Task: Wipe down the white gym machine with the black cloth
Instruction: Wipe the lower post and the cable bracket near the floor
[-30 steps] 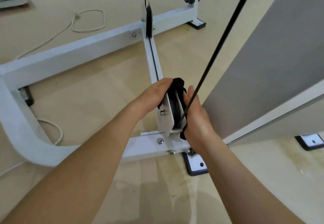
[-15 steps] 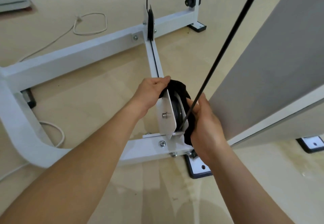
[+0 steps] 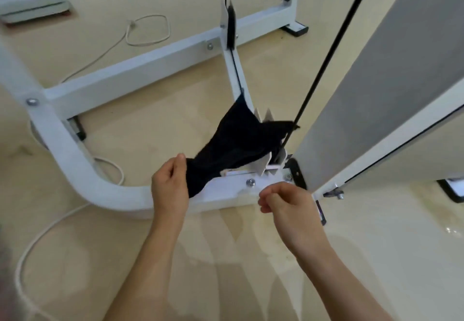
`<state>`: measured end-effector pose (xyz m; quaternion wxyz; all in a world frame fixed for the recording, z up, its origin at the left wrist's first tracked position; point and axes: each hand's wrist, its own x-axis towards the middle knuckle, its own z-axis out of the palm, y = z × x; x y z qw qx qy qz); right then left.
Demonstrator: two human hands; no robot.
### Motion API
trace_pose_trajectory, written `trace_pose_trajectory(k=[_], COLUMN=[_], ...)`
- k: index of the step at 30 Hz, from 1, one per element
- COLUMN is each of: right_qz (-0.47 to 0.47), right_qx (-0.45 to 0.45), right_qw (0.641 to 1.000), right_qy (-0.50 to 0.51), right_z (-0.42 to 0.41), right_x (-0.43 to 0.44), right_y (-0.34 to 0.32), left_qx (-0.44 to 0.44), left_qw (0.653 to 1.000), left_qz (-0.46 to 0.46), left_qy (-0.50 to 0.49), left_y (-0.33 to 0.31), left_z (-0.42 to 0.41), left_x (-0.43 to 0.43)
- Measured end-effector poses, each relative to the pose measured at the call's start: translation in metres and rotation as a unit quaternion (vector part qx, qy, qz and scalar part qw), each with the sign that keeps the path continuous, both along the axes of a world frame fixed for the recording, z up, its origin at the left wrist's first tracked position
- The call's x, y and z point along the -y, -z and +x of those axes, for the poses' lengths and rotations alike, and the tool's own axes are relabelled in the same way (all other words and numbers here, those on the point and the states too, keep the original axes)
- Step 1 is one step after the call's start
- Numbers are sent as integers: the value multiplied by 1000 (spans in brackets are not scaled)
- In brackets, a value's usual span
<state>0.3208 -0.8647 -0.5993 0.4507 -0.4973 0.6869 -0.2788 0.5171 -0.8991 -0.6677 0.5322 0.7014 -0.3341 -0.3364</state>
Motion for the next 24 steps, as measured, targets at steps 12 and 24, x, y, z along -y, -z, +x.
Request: trace_pose_trajectory(k=[12, 24], right_qz=[-95, 103], right_qx=[-304, -25], right_qw=[885, 889], right_qy=[-341, -444], right_z=[59, 74], right_x=[24, 41], right_y=[47, 24], left_qx=[314, 548], left_qw=[854, 701], left_qz=[225, 358], left_qy=[347, 282], left_y=[-22, -46], left_z=[4, 40], left_x=[-79, -60])
